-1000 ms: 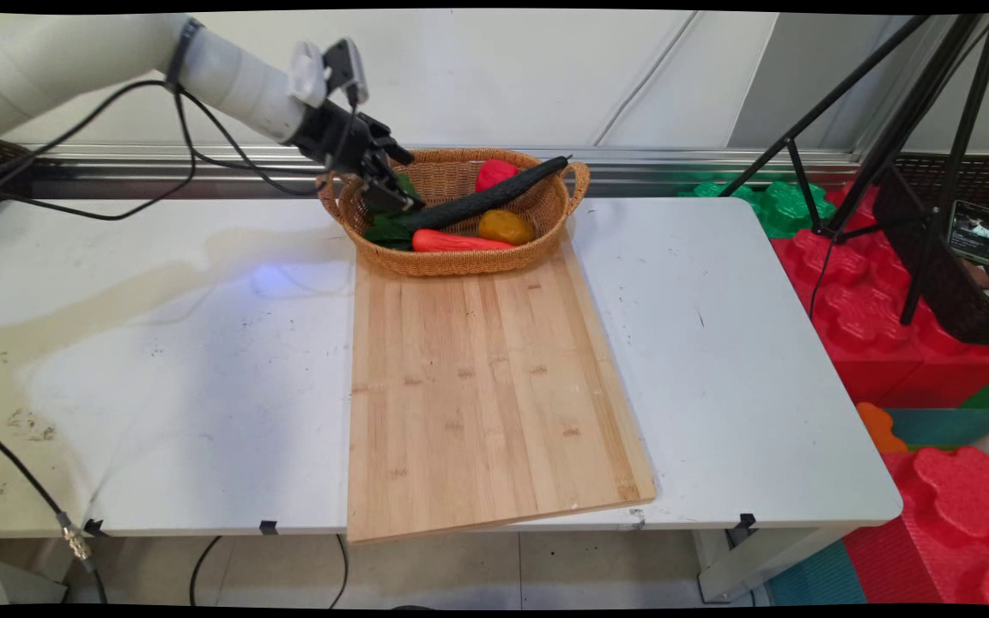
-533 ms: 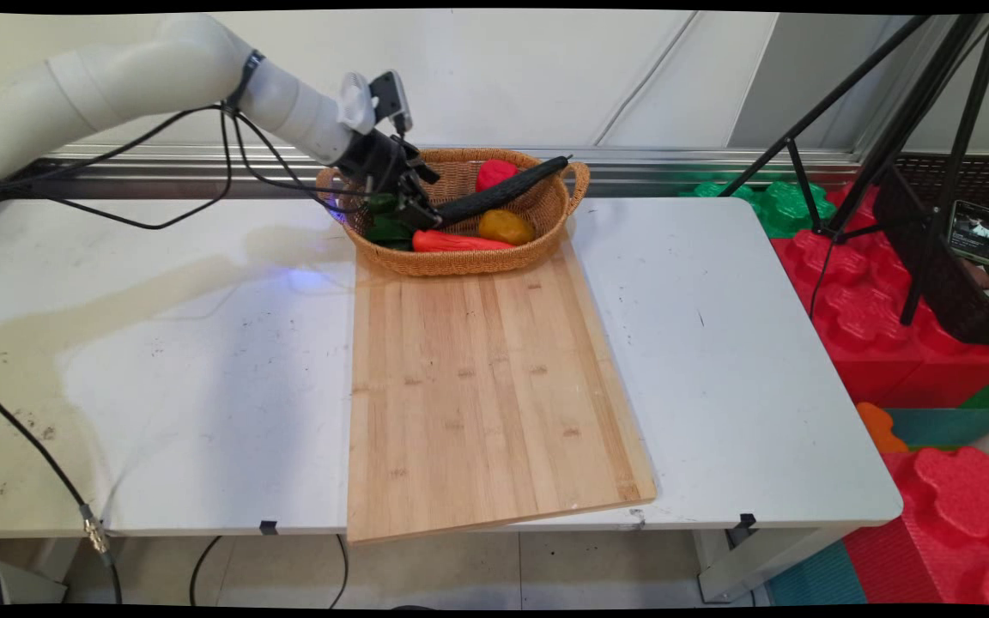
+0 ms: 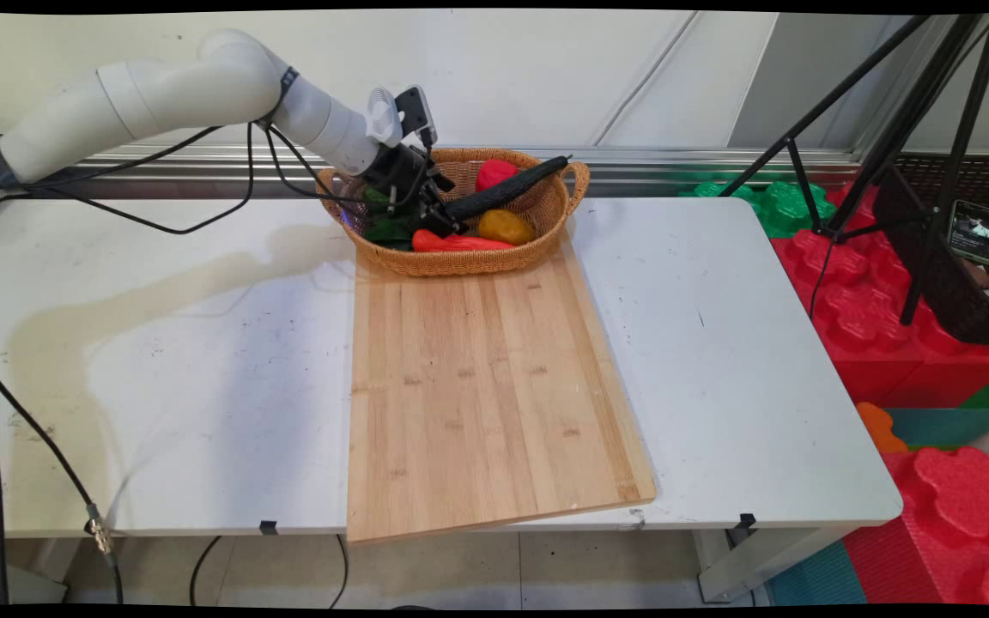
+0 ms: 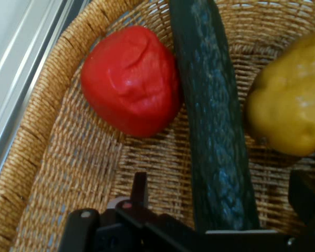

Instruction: Pick up the cucumber from the vegetable basket, then place the picked object on the cutting board

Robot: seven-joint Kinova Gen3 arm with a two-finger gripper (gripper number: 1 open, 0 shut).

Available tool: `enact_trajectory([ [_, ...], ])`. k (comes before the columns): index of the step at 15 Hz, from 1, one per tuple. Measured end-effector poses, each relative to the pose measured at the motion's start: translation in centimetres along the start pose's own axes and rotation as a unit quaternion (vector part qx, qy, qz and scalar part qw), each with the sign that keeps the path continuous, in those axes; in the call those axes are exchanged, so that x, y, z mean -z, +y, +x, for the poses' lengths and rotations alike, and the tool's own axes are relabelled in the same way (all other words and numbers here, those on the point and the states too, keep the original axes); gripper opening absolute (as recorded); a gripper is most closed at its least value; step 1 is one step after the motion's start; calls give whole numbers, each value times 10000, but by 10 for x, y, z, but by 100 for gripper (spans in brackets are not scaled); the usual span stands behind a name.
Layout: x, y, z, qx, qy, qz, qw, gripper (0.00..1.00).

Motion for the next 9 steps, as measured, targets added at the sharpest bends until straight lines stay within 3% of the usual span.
enact_trajectory([
  [4, -8, -1, 2, 36, 10, 39, 10000, 100],
  [5, -10, -1, 2, 48, 21, 49, 10000, 0],
  [9, -14, -2, 3, 99, 54, 75, 9999, 0],
])
